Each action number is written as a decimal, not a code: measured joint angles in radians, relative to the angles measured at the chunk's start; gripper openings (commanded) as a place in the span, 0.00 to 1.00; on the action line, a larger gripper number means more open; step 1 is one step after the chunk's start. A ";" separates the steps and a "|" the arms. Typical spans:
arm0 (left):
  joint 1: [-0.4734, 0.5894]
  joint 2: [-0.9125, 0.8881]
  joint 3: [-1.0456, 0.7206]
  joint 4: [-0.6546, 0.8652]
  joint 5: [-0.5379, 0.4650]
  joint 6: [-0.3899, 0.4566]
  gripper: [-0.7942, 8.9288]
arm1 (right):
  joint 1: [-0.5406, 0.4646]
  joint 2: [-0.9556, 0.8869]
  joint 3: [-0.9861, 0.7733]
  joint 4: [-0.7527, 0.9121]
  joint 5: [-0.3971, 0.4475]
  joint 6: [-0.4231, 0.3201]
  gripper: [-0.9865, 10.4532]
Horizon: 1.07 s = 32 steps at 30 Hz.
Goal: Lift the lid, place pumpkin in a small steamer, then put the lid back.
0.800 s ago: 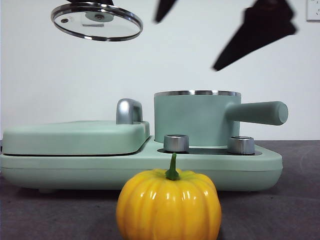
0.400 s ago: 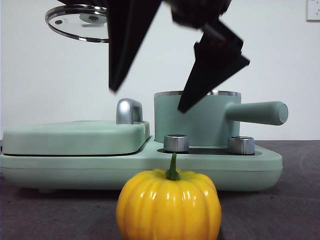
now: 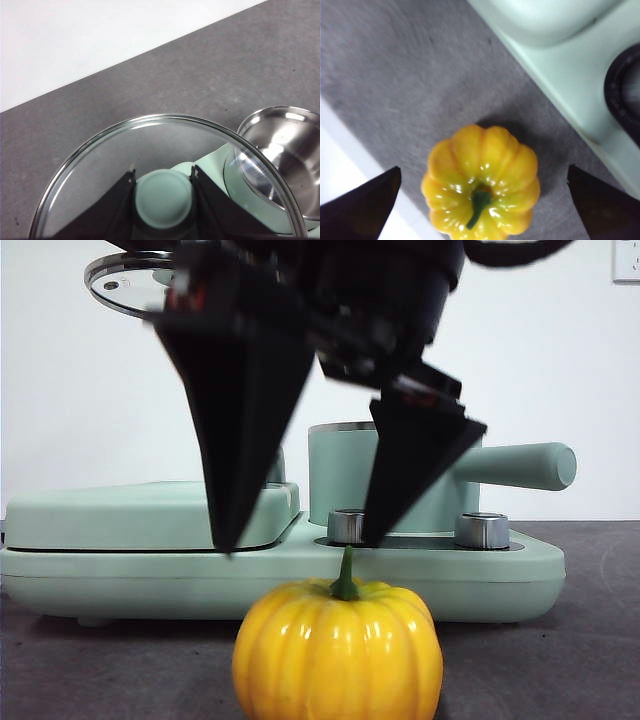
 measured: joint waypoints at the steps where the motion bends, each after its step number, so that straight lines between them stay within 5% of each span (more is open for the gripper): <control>1: 0.000 0.000 0.000 0.000 0.000 0.000 0.10 | 0.000 0.009 0.000 -0.006 0.000 0.000 0.62; 15: 0.000 0.000 0.000 0.000 0.000 0.000 0.10 | 0.007 0.116 0.000 -0.018 -0.060 0.001 0.61; 24: 0.000 0.000 0.000 0.000 0.000 0.000 0.10 | 0.011 0.142 0.000 -0.044 -0.060 0.001 0.37; 32: 0.000 0.000 0.000 0.000 0.000 0.000 0.10 | -0.004 0.143 0.043 -0.159 -0.064 -0.004 0.37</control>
